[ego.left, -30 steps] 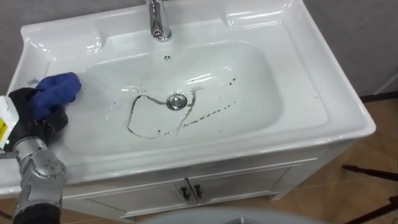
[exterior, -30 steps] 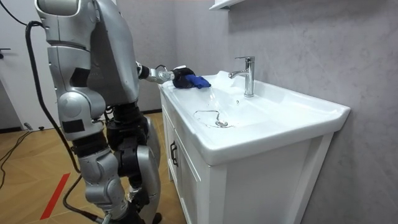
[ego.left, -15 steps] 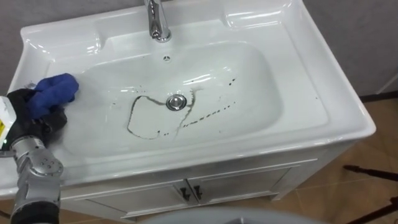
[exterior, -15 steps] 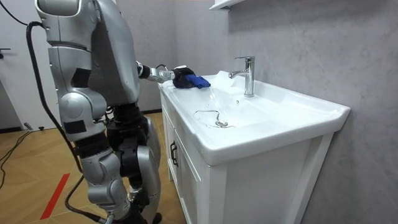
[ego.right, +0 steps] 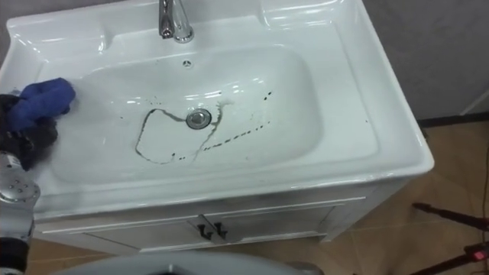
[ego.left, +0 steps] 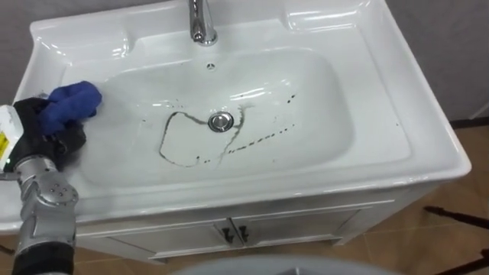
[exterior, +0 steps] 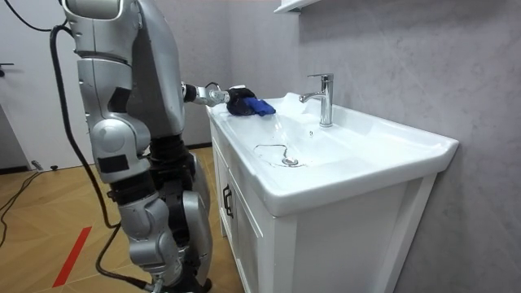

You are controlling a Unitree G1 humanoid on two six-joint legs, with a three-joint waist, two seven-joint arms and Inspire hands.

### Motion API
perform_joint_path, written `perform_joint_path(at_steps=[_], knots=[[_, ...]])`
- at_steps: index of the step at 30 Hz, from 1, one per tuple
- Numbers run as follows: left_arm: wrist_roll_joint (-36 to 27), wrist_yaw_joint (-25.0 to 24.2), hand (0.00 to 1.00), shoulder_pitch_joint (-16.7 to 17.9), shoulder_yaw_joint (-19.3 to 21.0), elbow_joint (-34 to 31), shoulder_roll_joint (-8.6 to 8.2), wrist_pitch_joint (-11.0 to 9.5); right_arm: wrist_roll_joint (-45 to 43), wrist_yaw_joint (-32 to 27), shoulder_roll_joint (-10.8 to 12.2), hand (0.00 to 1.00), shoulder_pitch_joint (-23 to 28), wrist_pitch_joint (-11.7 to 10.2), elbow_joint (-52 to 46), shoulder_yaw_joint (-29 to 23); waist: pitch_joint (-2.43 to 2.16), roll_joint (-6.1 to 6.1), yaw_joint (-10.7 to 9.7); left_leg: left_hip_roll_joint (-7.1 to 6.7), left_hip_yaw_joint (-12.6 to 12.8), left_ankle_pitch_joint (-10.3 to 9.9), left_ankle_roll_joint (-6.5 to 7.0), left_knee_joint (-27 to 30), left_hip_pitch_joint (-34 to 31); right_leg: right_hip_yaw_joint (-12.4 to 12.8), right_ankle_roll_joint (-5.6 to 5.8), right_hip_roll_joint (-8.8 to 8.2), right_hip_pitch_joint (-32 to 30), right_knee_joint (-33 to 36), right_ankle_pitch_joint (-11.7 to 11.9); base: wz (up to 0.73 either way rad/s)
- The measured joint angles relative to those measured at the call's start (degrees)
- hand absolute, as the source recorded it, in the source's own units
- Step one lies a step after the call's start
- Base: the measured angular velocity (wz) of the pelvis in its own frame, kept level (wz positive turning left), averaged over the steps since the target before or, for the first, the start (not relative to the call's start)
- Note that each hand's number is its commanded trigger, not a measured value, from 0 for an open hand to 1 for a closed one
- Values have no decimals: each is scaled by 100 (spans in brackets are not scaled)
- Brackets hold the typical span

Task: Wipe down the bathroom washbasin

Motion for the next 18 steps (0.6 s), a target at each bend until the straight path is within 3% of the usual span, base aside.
perform_joint_path(at_steps=[2,3,5,7,12,18], knots=[[-5,-28,100,21,-137,-168,-3,30,124,-30,0,0,8,-67,-119,5,21,9,-13,7,-33,0,0,40,-60,-49,-1,1,-17,-1,1,13],[-3,-44,100,27,-245,-304,-8,52,208,-25,0,0,37,-112,-178,7,62,40,-21,12,-48,-1,-1,75,-89,-61,-4,4,-21,-2,3,12],[3,-106,100,24,-365,-495,-21,57,295,-14,0,0,-2,-162,-175,17,68,61,-36,12,-80,-1,-1,88,-167,-67,-18,15,-81,2,11,6],[4,-163,100,25,-409,-788,-151,58,377,16,10,0,-9,-199,-152,53,89,44,-24,21,-106,0,-2,99,-202,-60,-25,26,-131,17,14,0],[2,-196,100,25,-513,-1255,-345,1,486,27,104,0,-4,-294,-127,52,99,-16,-62,23,-106,1,-4,95,-242,-50,-35,36,-161,-14,22,-1],[2,-190,100,25,-583,-1405,-349,-50,501,26,212,0,1,-394,-122,54,90,-109,-140,27,-94,2,-6,91,-243,15,-38,51,-182,-20,24,-4]])
